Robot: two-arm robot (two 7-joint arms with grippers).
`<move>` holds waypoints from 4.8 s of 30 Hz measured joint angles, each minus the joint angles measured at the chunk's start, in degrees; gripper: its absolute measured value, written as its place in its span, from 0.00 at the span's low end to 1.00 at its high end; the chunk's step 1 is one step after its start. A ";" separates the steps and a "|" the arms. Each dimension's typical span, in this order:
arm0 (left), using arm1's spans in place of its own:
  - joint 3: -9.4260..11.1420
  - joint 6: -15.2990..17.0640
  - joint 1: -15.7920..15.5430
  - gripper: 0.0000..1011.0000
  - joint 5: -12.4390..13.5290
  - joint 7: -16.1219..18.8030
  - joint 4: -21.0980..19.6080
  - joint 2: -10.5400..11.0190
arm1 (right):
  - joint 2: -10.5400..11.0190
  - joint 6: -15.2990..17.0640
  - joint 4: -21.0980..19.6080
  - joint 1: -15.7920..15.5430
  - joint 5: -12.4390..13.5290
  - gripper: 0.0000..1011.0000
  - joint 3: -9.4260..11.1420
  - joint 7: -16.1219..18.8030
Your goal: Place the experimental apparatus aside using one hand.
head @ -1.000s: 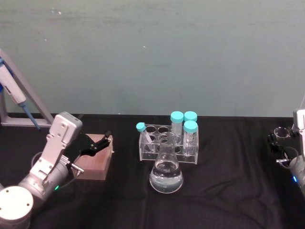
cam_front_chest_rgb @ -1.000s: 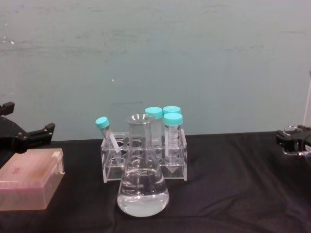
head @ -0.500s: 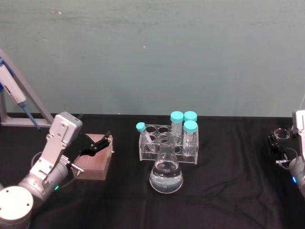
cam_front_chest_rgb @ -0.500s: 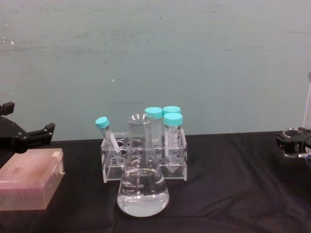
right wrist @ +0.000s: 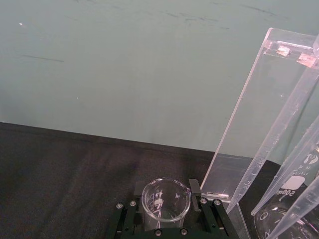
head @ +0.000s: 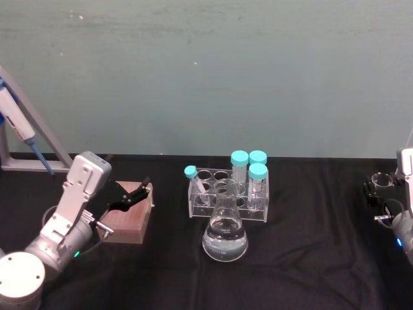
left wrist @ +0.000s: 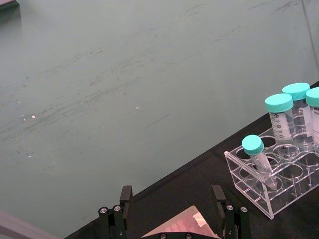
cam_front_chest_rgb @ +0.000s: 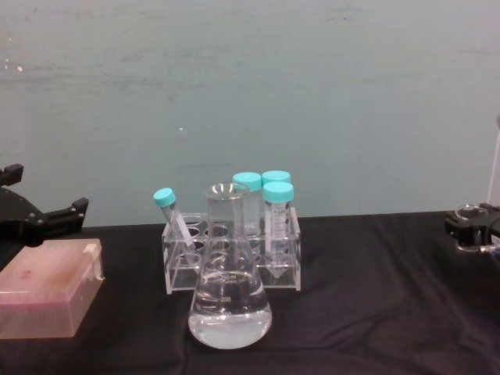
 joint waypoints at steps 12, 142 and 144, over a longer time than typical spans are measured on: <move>0.00 0.00 0.00 0.99 0.00 0.00 0.00 0.00 | 0.00 0.03 -0.14 -0.02 0.05 0.52 -0.05 -0.04; 0.00 0.00 0.00 0.99 0.00 0.00 0.00 0.00 | 9.97 -7.97 -22.24 -8.22 25.44 0.99 -19.89 48.25; 0.00 0.00 0.00 0.99 0.00 0.00 0.00 0.00 | 9.92 -7.99 -21.73 -7.87 25.91 0.99 -20.18 48.92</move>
